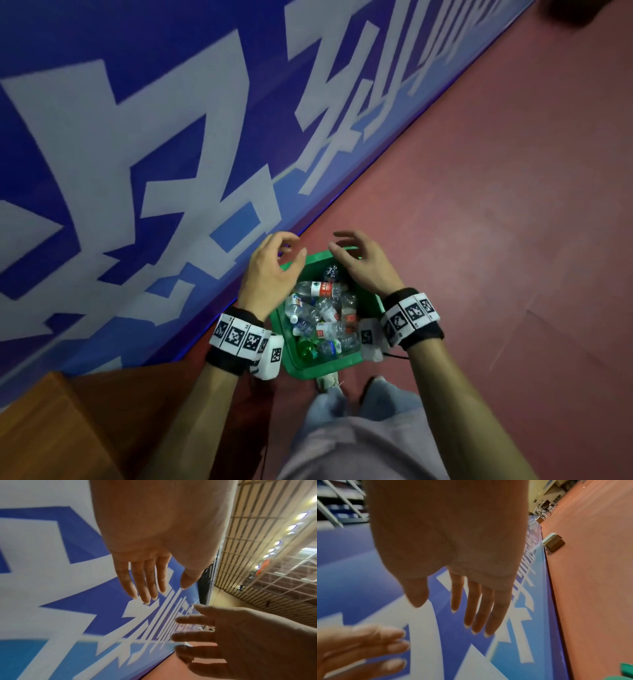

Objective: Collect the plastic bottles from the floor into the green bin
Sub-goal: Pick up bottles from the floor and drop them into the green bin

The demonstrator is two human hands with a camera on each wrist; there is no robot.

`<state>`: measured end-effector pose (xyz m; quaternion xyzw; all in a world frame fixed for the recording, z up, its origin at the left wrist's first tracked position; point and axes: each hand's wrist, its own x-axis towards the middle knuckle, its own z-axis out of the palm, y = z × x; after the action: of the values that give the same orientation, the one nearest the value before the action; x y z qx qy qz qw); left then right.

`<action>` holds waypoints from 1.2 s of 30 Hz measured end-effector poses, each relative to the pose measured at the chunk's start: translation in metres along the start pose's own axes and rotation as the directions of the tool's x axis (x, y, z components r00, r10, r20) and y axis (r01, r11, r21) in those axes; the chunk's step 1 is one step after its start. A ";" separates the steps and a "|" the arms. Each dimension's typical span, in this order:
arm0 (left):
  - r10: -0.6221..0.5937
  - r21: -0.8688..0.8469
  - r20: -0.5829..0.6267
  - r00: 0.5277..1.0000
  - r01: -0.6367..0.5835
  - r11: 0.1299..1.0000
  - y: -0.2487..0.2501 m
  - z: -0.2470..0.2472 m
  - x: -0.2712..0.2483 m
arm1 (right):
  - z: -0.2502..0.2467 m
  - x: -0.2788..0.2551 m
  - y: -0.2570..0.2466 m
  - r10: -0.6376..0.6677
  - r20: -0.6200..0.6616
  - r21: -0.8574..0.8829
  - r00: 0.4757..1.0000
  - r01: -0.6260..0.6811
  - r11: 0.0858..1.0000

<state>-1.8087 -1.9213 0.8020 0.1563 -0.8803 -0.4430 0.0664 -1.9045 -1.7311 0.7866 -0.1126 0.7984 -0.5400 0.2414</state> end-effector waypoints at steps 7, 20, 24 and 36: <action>0.230 0.049 0.051 0.972 -0.233 0.971 0.087 -0.011 -0.034 | -0.081 -0.081 -0.069 -0.216 -0.129 0.075 0.968 0.227 0.971; 0.584 -0.150 0.301 0.754 -0.567 0.810 0.267 0.144 -0.162 | -0.226 -0.374 0.003 -0.155 -0.693 -0.010 0.704 0.205 0.979; 0.671 -0.239 0.408 0.619 -0.637 0.733 0.316 0.208 -0.236 | -0.256 -0.484 0.047 -0.072 -0.825 -0.001 0.560 0.127 0.992; 0.736 -0.491 0.676 0.034 -0.724 0.484 0.441 0.413 -0.444 | -0.302 -0.783 0.188 0.241 -0.966 0.243 -0.088 -0.014 0.970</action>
<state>-1.5908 -1.2126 0.9177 -0.5453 -0.7411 -0.3643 -0.1441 -1.3710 -1.0687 0.9113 0.4142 0.6809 -0.4836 -0.3619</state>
